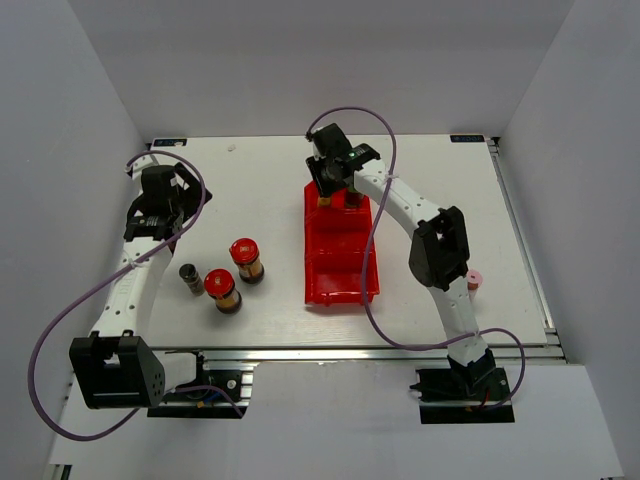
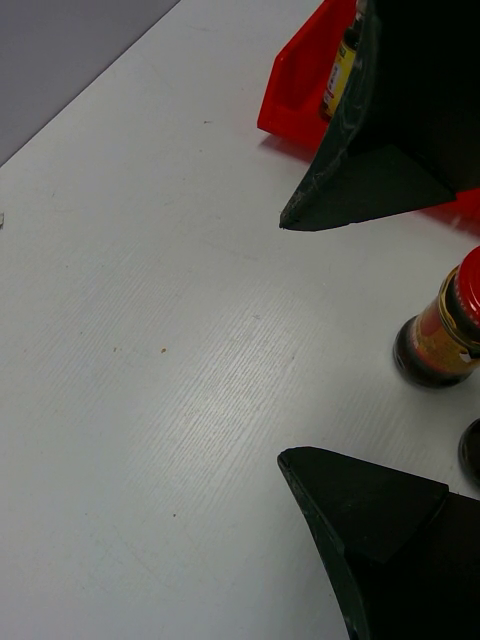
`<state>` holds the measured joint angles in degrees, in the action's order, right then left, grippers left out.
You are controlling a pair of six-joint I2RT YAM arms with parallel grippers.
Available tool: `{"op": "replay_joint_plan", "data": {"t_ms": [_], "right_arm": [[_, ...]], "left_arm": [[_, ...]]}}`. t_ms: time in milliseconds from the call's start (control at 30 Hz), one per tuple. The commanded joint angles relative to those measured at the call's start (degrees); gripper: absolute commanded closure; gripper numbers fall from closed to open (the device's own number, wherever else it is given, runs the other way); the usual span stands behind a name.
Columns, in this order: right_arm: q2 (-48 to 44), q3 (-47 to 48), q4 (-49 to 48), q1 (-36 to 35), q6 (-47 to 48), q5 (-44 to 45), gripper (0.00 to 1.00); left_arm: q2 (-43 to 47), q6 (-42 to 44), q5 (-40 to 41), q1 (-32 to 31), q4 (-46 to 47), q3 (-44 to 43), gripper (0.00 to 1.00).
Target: Organize the condiment bottles
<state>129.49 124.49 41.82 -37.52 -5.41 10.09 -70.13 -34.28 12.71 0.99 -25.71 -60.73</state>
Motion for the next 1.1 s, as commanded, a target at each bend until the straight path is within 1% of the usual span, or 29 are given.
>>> {"op": "replay_joint_plan", "data": {"t_ms": [0, 100, 167, 200, 333, 367, 467, 600, 667, 700, 733, 833, 900, 967, 1000, 1033, 1067], "right_arm": [[-1.35, 2.69, -2.45, -0.10, 0.84, -0.07, 0.54], [-1.78, 2.52, -2.54, -0.01, 0.84, 0.02, 0.54], [-2.31, 2.34, -2.45, -0.10, 0.84, -0.24, 0.48], [-2.66, 2.25, -2.62, -0.10, 0.84, -0.24, 0.42], [-3.98, 1.81, -3.23, -0.10, 1.10, -2.96, 0.33], [-4.33, 1.81, -3.33, -0.10, 1.10, -3.40, 0.24], [-5.83, 2.07, -4.29, -0.10, 1.28, -4.20, 0.11], [-9.33, 1.64, -5.87, -0.01, 1.72, -5.69, 0.11], [-11.09, 0.41, -7.97, -0.01, 2.07, -8.76, 0.11], [-13.19, -1.51, -8.68, -0.10, 2.16, -9.55, 0.11], [-14.26, -2.48, -9.38, -0.01, 1.98, -12.95, 0.11], [-18.39, -5.74, -10.53, -0.10, 1.37, -14.31, 0.11], [-21.80, -7.58, -9.57, -0.10, 0.84, -12.91, 0.11], [-25.06, -12.84, -9.22, -0.10, -0.74, -7.65, 0.11], [-29.08, -15.56, -9.22, -0.10, -1.53, -5.28, 0.11], [-31.38, -21.77, -9.56, -0.01, -2.58, 0.05, 0.10], [-36.02, -25.14, -9.65, 0.08, -4.68, 2.37, 0.11]], "left_arm": [[0.61, 0.53, 0.74, -0.12, -0.39, -1.41, 0.02], [0.69, 0.71, 0.65, -0.12, -0.39, -1.50, 0.02], [0.78, 0.62, 0.65, -0.12, -0.39, -1.50, 0.02], [0.87, 0.62, 0.65, -0.12, -0.30, -1.50, 0.02], [1.13, 0.62, 0.56, -0.03, -0.30, -1.41, 0.02], [1.13, 0.62, 0.39, -0.03, -0.21, -1.50, 0.02], [1.40, 0.62, 0.39, -0.12, -0.21, -1.58, 0.02], [2.10, 0.36, 0.04, -0.03, -0.48, -1.67, 0.02], [2.80, 0.09, -0.23, -0.11, -0.21, -1.32, 0.02], [3.06, 0.01, -0.40, -0.03, -0.21, -1.15, 0.02], [3.33, -0.17, -0.41, -0.11, -0.13, -0.80, 0.02], [4.03, -0.35, -0.58, -0.03, -0.12, -0.53, 0.02], [4.38, -0.35, -0.67, -0.03, 0.14, -0.18, 0.02], [4.47, -0.35, -1.37, -0.12, 0.40, 0.17, 0.02], [4.47, -0.35, -1.72, -0.12, 0.66, 0.35, 0.02], [4.39, -0.26, -2.77, -0.12, 1.19, 0.52, 0.02], [4.30, -0.08, -3.39, -0.03, 1.54, 0.79, 0.02]]}}
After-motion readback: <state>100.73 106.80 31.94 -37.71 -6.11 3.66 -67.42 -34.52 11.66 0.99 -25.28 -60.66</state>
